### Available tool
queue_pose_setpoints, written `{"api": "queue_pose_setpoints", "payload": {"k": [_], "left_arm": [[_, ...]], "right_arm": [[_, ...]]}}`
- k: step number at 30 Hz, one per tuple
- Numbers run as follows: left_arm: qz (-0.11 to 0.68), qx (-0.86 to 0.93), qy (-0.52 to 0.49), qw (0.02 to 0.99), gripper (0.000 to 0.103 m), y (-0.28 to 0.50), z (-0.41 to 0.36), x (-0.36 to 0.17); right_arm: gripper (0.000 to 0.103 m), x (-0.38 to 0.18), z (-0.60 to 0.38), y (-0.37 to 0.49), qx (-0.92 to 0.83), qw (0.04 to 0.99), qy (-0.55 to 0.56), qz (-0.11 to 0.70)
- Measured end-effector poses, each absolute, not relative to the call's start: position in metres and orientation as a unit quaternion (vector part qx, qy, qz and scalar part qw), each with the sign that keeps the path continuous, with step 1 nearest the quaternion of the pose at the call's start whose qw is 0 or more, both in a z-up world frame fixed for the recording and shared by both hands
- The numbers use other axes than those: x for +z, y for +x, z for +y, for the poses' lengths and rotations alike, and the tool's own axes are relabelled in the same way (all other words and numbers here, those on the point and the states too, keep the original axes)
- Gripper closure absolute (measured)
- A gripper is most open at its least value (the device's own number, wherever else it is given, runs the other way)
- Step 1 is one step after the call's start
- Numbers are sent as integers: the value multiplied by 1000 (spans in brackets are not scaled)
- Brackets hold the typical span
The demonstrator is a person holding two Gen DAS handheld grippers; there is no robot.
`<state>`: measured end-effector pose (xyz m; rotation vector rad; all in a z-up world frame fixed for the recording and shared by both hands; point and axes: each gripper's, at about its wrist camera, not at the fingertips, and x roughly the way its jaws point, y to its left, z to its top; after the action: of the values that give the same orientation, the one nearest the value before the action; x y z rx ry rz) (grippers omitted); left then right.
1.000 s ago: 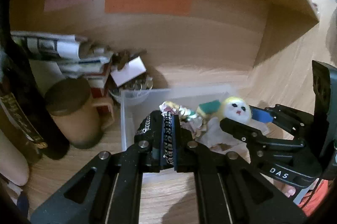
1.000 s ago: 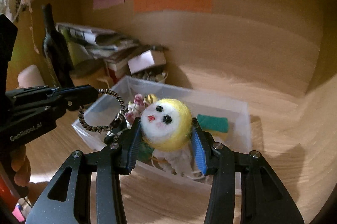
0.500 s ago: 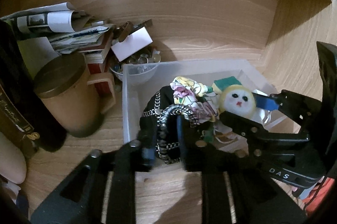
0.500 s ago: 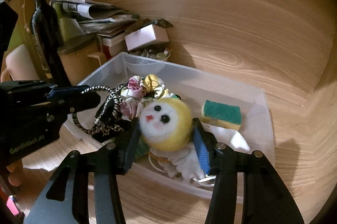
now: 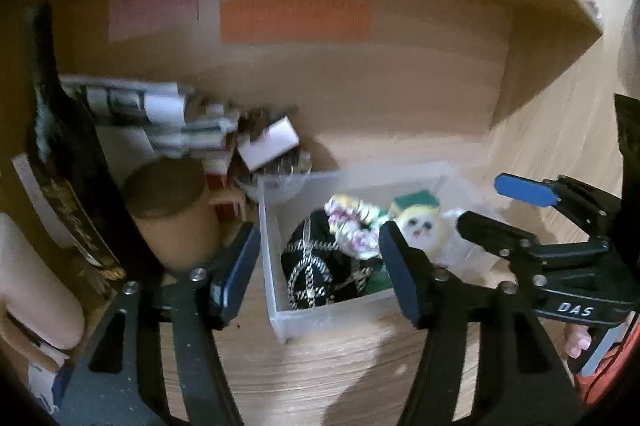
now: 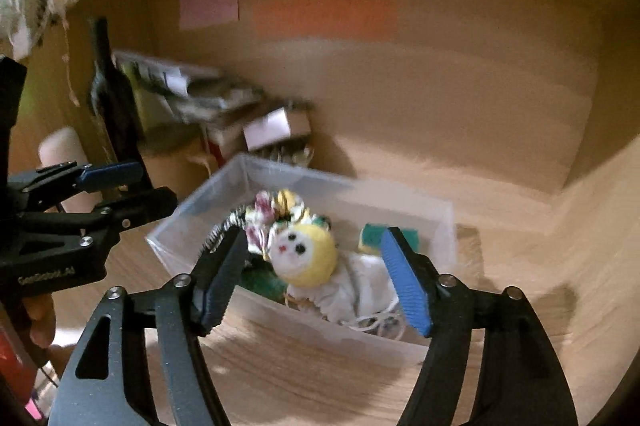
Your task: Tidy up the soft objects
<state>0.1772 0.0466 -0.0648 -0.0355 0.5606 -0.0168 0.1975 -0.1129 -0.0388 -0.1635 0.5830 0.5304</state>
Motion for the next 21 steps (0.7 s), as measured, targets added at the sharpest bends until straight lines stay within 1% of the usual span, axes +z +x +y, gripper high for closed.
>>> {"api": "queue_pose_setpoints", "payload": {"k": [7, 11, 12, 13, 14, 15, 17, 19, 21], "left_arm": [[212, -16, -12, 977, 33, 145, 34, -24], [172, -19, -10, 985, 24, 121, 26, 0], [164, -19, -10, 986, 22, 115, 25, 5], [155, -20, -9, 988, 18, 109, 23, 9], [145, -21, -6, 989, 15, 103, 20, 14], [137, -20, -3, 990, 12, 97, 18, 18], [118, -14, 6, 993, 10, 83, 12, 26], [106, -11, 8, 994, 2, 73, 10, 31], [94, -9, 7, 996, 1, 62, 8, 36]], "right_arm": [[29, 9, -139, 154, 254, 942, -59, 210], [28, 32, -150, 130, 247, 952, -50, 171], [27, 39, -154, 122, 246, 955, -47, 159], [21, 42, -157, 117, 245, 957, -45, 151], [19, 46, -160, 113, 244, 958, -42, 143], [19, 52, -163, 106, 242, 961, -39, 130], [19, 58, -166, 97, 241, 963, -37, 116], [16, 64, -170, 90, 241, 964, -32, 104], [9, 68, -174, 84, 242, 965, -24, 96]]}}
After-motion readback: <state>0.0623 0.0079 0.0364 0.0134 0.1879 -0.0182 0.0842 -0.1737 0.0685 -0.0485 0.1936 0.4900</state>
